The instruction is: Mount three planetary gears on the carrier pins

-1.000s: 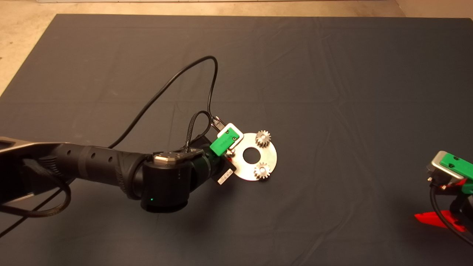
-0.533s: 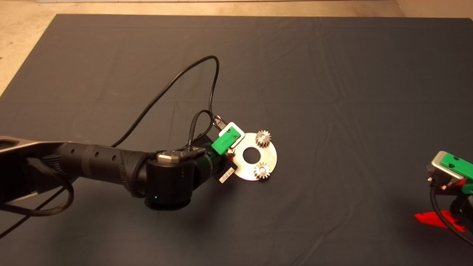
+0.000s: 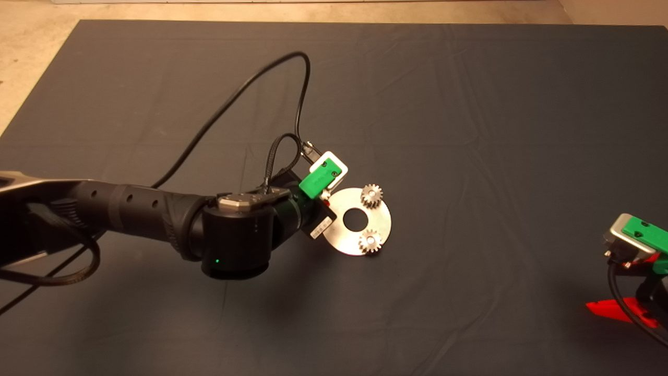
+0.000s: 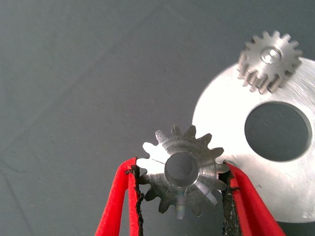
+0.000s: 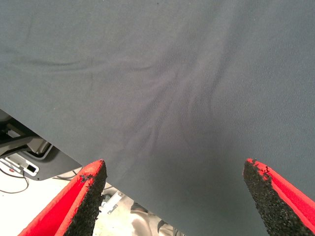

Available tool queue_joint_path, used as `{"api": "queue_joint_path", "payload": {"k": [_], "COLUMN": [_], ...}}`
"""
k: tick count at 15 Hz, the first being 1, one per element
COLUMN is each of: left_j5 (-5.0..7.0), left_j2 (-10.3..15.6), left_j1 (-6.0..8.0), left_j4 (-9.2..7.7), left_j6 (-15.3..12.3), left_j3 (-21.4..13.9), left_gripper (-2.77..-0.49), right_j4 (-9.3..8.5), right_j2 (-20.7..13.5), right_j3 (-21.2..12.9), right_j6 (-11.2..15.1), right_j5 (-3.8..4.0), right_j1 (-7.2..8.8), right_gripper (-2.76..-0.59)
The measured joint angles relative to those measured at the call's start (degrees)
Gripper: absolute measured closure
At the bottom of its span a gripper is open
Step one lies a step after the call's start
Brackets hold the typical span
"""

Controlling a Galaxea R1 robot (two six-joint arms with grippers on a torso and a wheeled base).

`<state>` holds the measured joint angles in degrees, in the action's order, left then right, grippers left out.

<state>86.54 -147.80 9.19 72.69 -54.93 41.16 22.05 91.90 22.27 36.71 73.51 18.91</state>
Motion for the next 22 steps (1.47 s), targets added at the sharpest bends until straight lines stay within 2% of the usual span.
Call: {"api": "queue_joint_path", "payload": {"k": [8, 14, 16, 19, 22], "left_j5": [-0.11, -0.07, -0.10, -0.07, 0.03], "left_j2": [-0.02, -0.16, -0.16, -0.16, -0.09], "left_j1": [-0.46, -0.76, -0.84, -2.81, -3.48], "left_j4": [-0.17, -0.12, -0.11, -0.03, 1.24], "left_j6": [-0.22, -0.33, -0.38, -0.51, -0.52], "left_j3": [-0.12, -1.72, -2.05, -2.07, -2.07], "left_gripper": [-0.70, -0.70, -0.70, -0.70, -0.70], "right_j4": [-0.01, -0.01, -0.01, 0.00, 0.00], "right_j2": [0.01, 0.00, 0.02, 0.00, 0.02], "right_j3": [0.00, 0.00, 0.00, 0.00, 0.00], "right_j6": [0.00, -0.02, -0.05, -0.07, -0.11], "right_j5": [-0.02, -0.02, -0.41, -0.48, -0.55], "right_j1": [0.00, 0.00, 0.01, 0.02, 0.05], "right_gripper": [-2.05, -2.05, -2.05, -2.05, -2.05]}}
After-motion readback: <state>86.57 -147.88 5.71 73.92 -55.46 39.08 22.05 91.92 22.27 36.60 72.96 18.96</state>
